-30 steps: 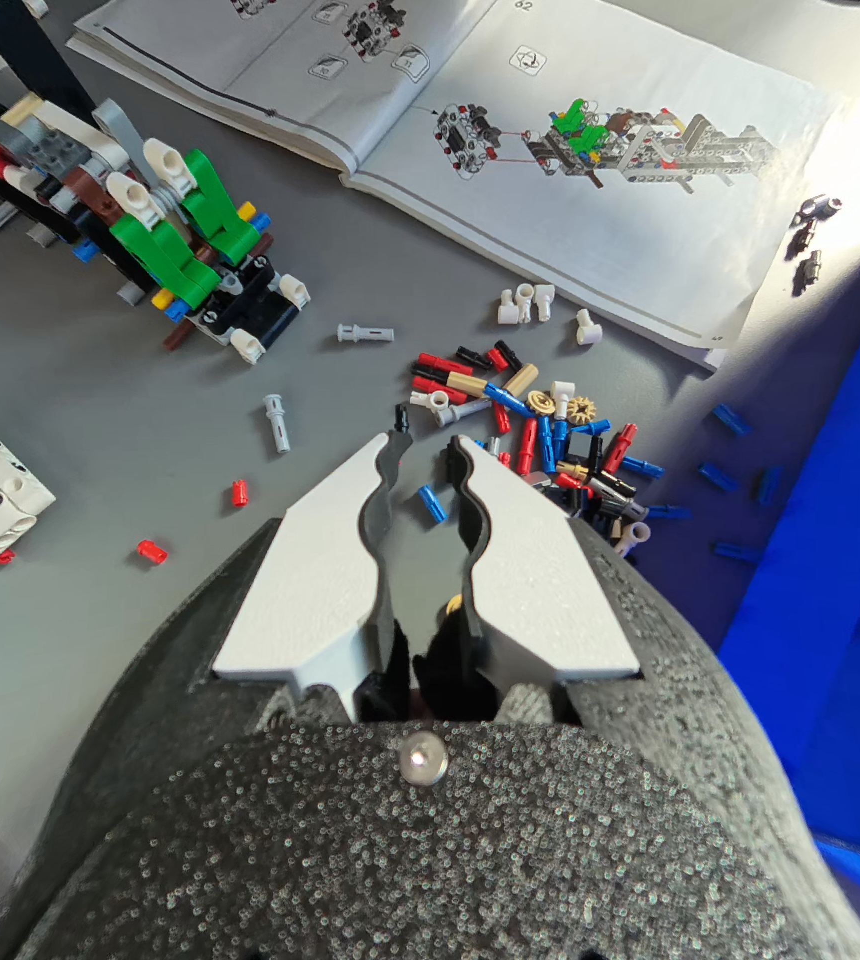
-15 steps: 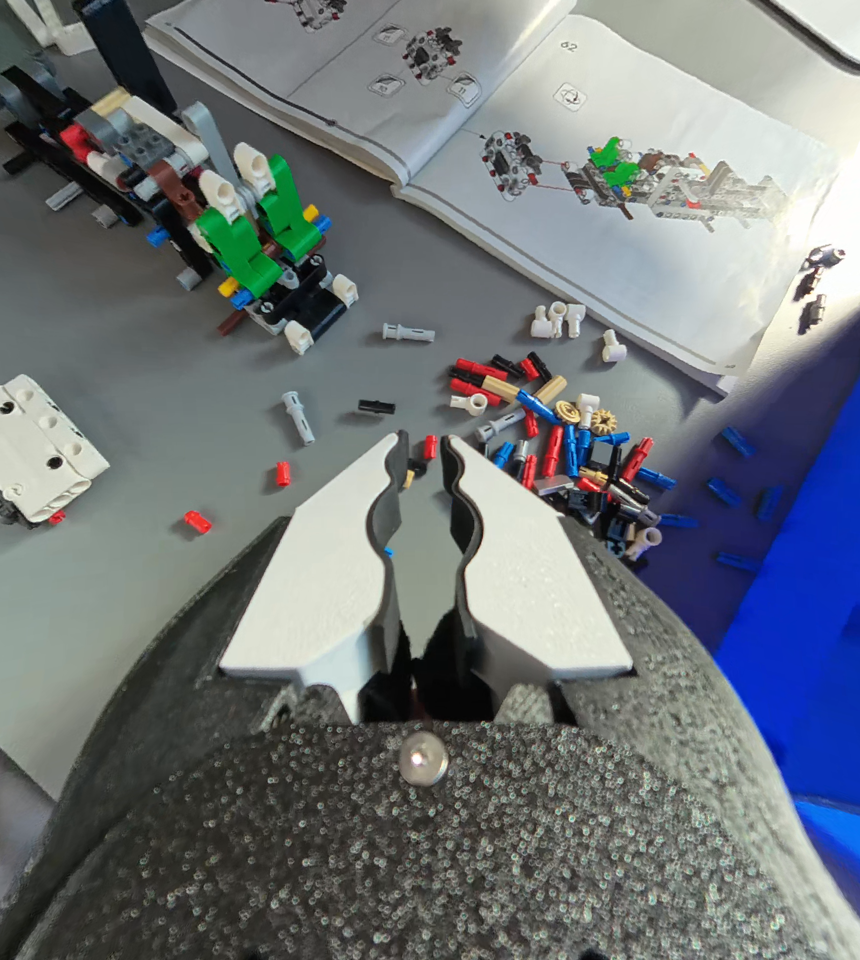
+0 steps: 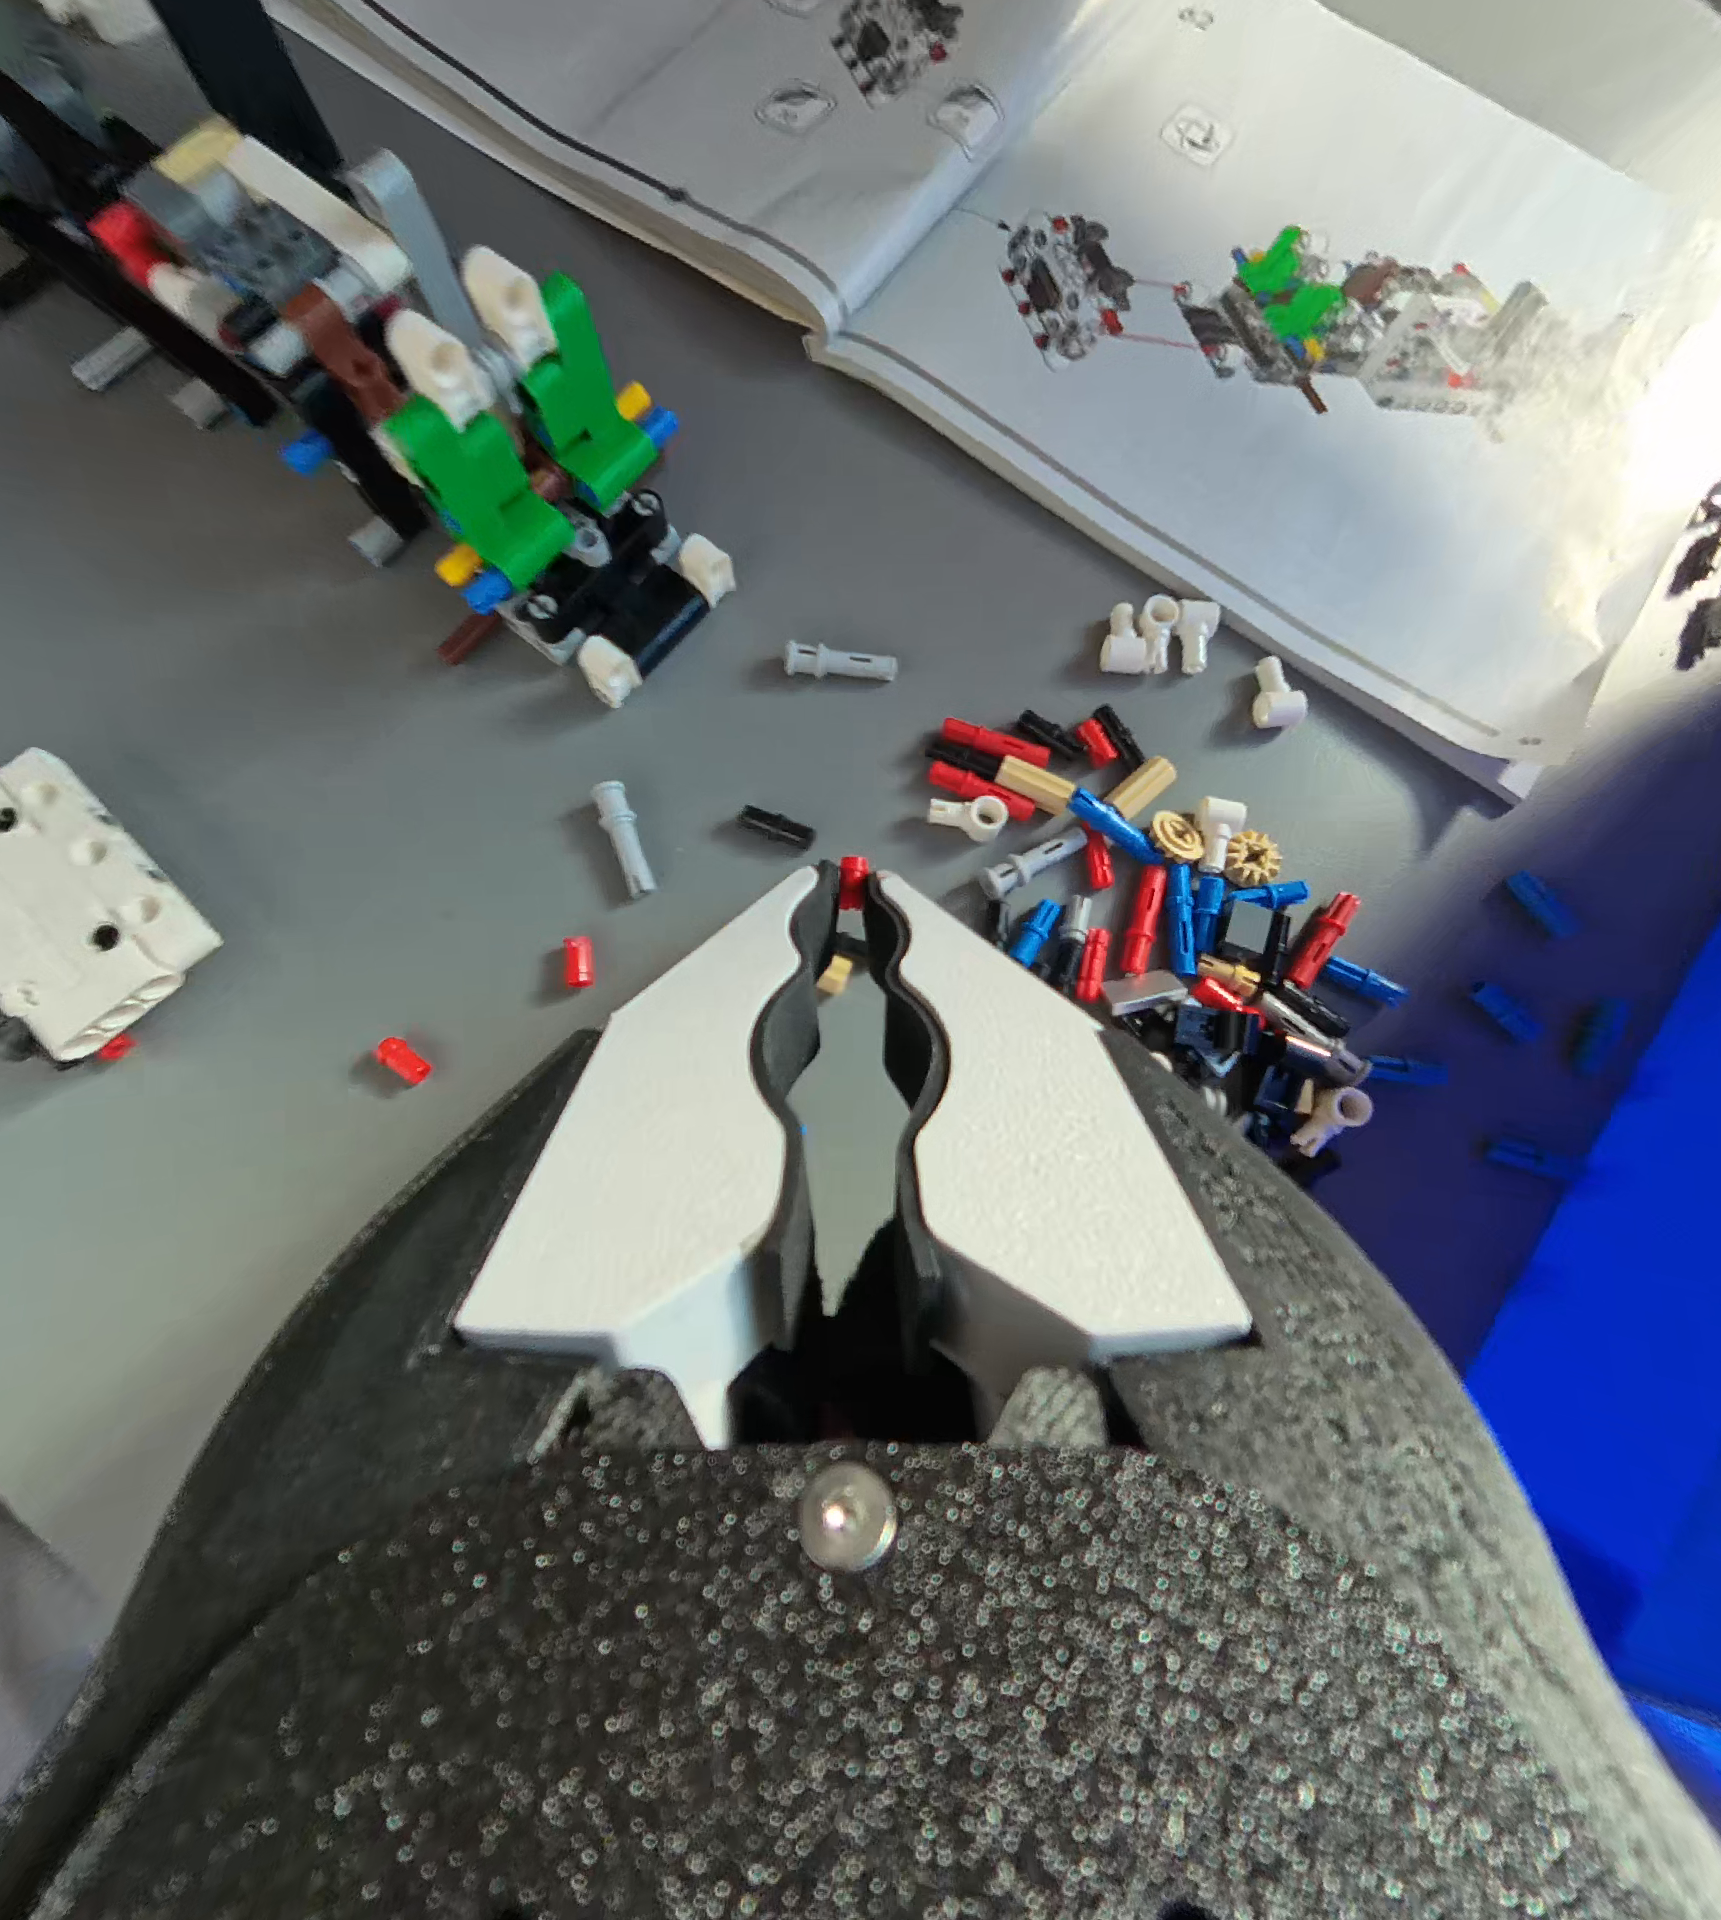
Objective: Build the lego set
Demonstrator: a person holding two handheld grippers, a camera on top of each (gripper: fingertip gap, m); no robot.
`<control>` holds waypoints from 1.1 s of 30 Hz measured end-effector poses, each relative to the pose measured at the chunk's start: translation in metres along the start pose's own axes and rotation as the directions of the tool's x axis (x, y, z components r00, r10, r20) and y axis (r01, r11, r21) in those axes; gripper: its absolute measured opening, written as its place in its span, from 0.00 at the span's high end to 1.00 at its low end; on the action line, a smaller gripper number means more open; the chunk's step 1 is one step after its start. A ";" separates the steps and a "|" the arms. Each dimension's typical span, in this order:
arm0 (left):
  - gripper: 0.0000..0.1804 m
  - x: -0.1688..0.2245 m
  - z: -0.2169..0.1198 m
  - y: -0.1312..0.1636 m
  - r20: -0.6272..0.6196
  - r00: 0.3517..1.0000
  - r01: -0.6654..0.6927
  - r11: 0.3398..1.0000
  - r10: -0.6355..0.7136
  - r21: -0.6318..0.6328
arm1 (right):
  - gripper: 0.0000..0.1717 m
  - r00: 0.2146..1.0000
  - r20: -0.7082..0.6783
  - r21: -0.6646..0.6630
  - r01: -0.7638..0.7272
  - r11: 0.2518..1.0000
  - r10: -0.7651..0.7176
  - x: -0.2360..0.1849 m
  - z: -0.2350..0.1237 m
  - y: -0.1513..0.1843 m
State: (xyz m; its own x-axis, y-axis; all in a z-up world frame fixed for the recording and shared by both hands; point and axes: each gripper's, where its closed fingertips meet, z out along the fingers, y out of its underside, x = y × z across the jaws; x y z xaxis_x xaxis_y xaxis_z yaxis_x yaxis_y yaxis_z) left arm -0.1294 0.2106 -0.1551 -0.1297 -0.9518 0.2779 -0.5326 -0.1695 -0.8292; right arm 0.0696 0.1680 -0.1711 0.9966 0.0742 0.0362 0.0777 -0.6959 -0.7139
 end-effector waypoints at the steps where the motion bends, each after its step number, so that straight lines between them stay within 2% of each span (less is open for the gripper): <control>1: 0.83 0.000 0.000 0.000 0.000 1.000 -0.001 1.000 0.001 -0.001 | 0.98 0.999 0.049 0.026 0.020 0.999 -0.021 -0.012 -0.005 -0.004; 4: 0.83 0.000 0.001 0.001 -0.001 1.000 -0.004 1.000 0.004 -0.010 | 0.98 0.956 0.261 0.040 0.128 0.991 -0.134 -0.063 -0.018 0.005; 8: 0.83 0.001 0.002 0.002 -0.007 1.000 -0.005 1.000 0.005 -0.020 | 0.98 0.953 0.266 -0.014 0.157 0.987 -0.148 -0.073 -0.017 0.028; 19: 0.83 0.003 0.003 0.003 0.013 0.999 -0.048 0.999 0.048 -0.020 | 0.96 0.959 0.237 0.009 0.161 0.987 -0.159 -0.075 -0.009 0.026; 26: 0.83 0.003 0.002 0.002 0.004 1.000 -0.031 0.999 0.031 -0.017 | 0.92 0.969 0.241 0.143 0.010 0.990 -0.045 -0.067 -0.031 0.012; 30: 0.83 0.002 0.004 0.002 -0.014 1.000 -0.011 1.000 0.011 -0.026 | 0.92 0.977 0.200 0.250 -0.125 0.960 0.075 -0.052 -0.042 0.006; 33: 0.83 0.002 0.004 0.002 -0.003 1.000 -0.026 0.999 0.026 -0.025 | 0.92 0.980 0.144 0.312 -0.173 0.934 0.133 -0.043 -0.049 0.005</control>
State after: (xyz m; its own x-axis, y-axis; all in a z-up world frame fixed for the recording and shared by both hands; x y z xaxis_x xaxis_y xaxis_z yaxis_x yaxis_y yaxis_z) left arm -0.1276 0.2071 -0.1582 -0.1464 -0.9551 0.2577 -0.5498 -0.1380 -0.8239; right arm 0.0287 0.1264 -0.1418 0.9835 0.0829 -0.1607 -0.1085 -0.4406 -0.8911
